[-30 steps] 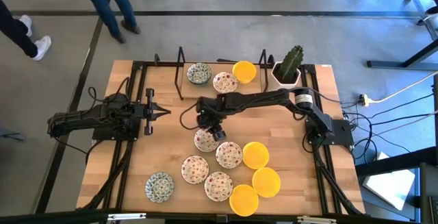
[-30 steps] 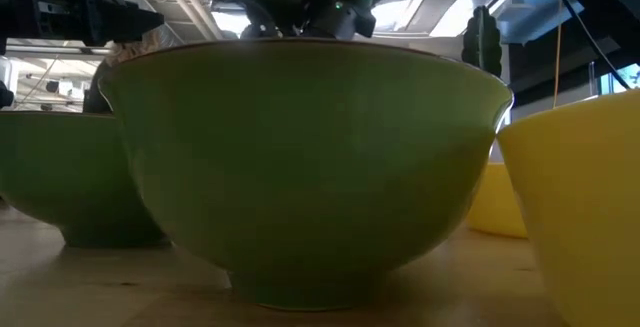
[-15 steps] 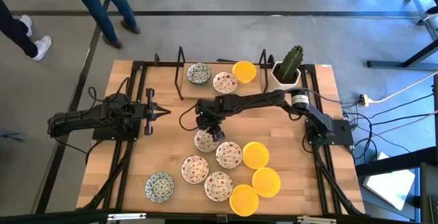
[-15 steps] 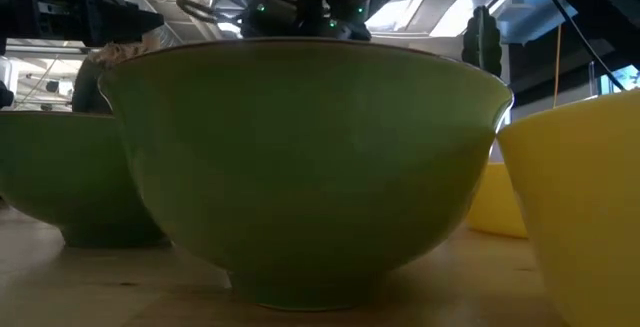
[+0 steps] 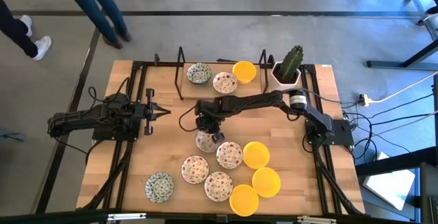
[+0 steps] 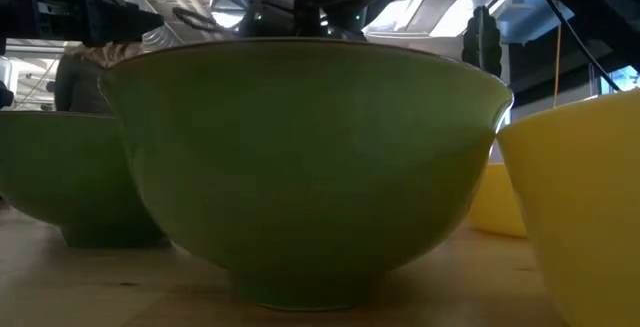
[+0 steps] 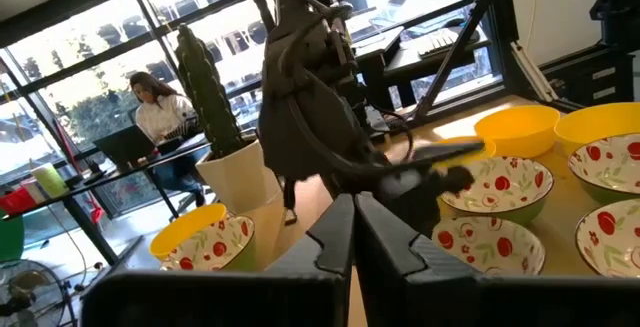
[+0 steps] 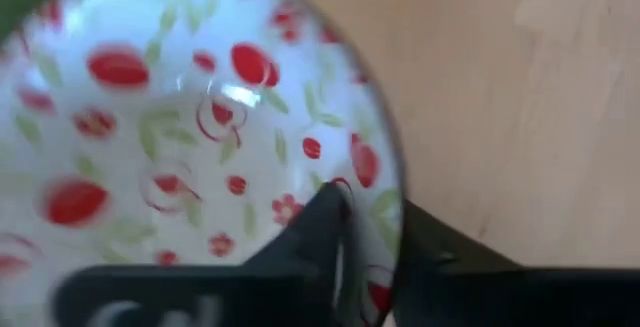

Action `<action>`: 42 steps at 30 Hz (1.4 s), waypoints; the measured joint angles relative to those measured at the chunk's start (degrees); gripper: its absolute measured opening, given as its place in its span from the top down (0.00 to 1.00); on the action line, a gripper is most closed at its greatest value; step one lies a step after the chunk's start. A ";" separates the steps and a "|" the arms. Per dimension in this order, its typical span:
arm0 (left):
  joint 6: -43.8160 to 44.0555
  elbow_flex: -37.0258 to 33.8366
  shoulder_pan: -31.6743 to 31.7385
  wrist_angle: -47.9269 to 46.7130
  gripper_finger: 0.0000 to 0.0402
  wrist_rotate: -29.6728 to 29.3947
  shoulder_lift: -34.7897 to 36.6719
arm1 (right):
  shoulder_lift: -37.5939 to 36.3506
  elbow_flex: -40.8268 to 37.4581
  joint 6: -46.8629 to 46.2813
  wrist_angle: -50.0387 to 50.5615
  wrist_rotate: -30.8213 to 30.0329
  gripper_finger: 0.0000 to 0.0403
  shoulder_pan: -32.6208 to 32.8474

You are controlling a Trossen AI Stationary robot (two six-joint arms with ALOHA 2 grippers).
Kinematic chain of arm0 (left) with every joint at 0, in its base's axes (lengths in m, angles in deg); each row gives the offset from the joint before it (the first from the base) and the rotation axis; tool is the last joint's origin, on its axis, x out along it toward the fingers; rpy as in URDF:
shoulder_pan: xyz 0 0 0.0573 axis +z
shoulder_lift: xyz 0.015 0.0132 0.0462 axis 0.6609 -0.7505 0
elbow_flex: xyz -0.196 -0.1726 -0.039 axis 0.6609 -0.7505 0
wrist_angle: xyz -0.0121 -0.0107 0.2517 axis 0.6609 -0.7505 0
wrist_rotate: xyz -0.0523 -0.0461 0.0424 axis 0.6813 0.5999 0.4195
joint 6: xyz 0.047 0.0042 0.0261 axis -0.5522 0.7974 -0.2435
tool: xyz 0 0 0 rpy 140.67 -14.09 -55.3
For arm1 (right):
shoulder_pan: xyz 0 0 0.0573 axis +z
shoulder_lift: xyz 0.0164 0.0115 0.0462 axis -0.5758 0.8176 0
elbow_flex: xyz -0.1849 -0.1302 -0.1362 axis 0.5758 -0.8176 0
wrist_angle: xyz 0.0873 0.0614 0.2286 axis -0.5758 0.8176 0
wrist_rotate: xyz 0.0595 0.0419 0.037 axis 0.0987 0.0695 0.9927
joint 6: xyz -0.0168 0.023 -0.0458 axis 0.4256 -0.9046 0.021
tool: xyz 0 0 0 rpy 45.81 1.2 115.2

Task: Pick & Place Mini bowls
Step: Stack the red patterned bowl on the red patterned bowl on the shelf

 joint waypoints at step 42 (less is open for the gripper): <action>-0.42 0.00 0.02 -0.52 0.99 -0.07 -0.02 | -17.35 30.24 -12.61 39.10 -2.71 0.96 -3.72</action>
